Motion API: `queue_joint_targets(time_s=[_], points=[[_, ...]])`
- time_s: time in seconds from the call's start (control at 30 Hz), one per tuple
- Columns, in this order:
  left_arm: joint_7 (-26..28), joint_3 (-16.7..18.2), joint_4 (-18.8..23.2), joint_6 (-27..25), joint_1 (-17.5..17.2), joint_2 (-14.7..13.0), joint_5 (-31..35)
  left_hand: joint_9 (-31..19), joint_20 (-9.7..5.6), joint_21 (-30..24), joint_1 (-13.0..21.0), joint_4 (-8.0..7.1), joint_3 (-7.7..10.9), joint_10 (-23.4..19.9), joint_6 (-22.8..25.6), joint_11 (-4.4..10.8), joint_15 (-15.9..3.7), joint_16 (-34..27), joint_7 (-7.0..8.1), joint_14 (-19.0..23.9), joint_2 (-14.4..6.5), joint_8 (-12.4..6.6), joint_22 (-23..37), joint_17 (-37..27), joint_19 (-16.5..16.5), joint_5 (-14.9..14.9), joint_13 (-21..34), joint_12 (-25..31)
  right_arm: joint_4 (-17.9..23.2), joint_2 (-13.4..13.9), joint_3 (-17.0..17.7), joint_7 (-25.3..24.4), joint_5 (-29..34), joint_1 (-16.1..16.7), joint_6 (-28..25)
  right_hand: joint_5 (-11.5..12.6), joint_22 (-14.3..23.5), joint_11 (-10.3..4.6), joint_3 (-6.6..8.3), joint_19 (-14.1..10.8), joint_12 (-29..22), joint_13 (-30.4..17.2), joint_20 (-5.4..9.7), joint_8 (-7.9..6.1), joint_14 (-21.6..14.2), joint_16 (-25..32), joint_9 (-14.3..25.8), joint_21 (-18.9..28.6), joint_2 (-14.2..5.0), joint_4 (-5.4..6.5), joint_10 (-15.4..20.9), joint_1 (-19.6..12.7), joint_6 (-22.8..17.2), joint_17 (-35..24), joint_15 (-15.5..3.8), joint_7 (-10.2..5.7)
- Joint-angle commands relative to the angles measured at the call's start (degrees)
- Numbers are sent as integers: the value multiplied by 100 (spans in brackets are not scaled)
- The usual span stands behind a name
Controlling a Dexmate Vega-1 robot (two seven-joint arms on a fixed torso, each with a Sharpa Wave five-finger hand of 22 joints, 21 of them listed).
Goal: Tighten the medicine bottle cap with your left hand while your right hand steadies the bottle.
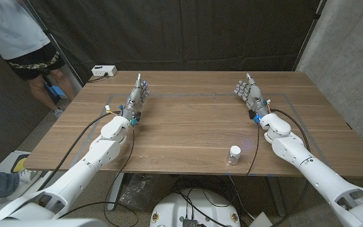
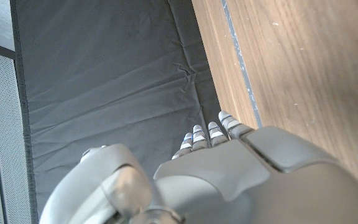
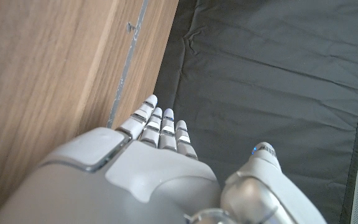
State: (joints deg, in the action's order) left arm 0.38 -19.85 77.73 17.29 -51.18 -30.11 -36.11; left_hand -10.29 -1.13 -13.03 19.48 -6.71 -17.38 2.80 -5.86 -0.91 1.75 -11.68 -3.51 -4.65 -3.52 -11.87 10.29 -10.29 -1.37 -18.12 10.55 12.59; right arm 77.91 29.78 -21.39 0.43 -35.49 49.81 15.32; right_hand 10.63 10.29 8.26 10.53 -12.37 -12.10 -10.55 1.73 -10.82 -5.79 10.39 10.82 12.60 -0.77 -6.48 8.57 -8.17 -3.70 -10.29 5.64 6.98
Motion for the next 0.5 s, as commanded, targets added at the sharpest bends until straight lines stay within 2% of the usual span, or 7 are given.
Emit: queue_joint_targets(time_s=[0.03, 0.13, 0.2, 0.3, 0.43, 0.5], points=[[115, 201, 586, 7, -489, -190, 131, -27, -42, 1, 67, 10, -32, 66, -40, -12, 23, 6, -4, -64, -26, -23, 17, -26, -20, -27, 16, 2, 617, 145, 144, -195, 336, 473, 60, 24, 13, 26, 3, -16, -29, -8, -1, -85, 1, 19, 33, 1, 82, -39, 15, -82, -132, -14, 9, -15], [-5, 247, 694, -28, -575, -268, 77, -27, -46, 21, 79, 16, -30, 85, -81, -18, 27, 26, -15, -94, -26, -1, 18, -27, -61, -27, 16, -11, 912, 261, 273, -474, 533, 750, 237, 28, 12, 5, -20, -48, -41, -12, -1, -268, -37, 28, 71, -19, 158, -98, 61, -161, -596, -13, -15, -125], [-95, 273, 733, -20, -615, -282, 21, -27, -44, 24, 86, 20, -29, 87, -88, -16, 28, 30, -19, -95, -25, 4, 18, -27, -65, -26, 17, -14, 1096, 362, 345, -606, 612, 901, 277, 34, 11, -5, -25, -62, -63, -13, 6, -310, -55, 31, 87, -24, 184, -120, 123, -199, -712, -12, -23, -142], [-44, 324, 917, -52, -730, -350, 49, -28, -46, 16, 110, 35, -26, 75, -89, -24, 38, 27, -21, -68, -20, 9, 18, -28, -36, -24, 17, -14, 1360, 545, 453, -728, 684, 1127, 317, 47, 10, -45, -30, -84, -62, -14, 12, -174, -62, 26, 92, -37, 240, -171, 147, -298, -408, -11, -61, -85], [126, 413, 1225, -130, -917, -484, 141, -28, -47, -2, 150, 60, -23, 38, -69, -28, 53, 9, -27, 5, -5, 6, 19, -30, 21, -18, 19, -6, 1650, 721, 628, -841, 627, 1465, 433, 51, 10, -74, -33, -108, -61, -13, 34, -140, -71, 27, 87, -35, 261, -186, 156, -333, -336, -10, -96, -55], [176, 454, 1357, -186, -987, -572, 187, -29, -60, -7, 177, 77, -22, 19, -50, -29, 78, -5, -46, 59, 5, 2, 21, -33, 44, -14, 20, -3, 1786, 783, 733, -854, 509, 1662, 519, 59, 11, -156, -34, -129, -92, -10, 29, -163, -128, 41, 76, -37, 284, -202, 257, -385, -417, -7, -161, -105]])
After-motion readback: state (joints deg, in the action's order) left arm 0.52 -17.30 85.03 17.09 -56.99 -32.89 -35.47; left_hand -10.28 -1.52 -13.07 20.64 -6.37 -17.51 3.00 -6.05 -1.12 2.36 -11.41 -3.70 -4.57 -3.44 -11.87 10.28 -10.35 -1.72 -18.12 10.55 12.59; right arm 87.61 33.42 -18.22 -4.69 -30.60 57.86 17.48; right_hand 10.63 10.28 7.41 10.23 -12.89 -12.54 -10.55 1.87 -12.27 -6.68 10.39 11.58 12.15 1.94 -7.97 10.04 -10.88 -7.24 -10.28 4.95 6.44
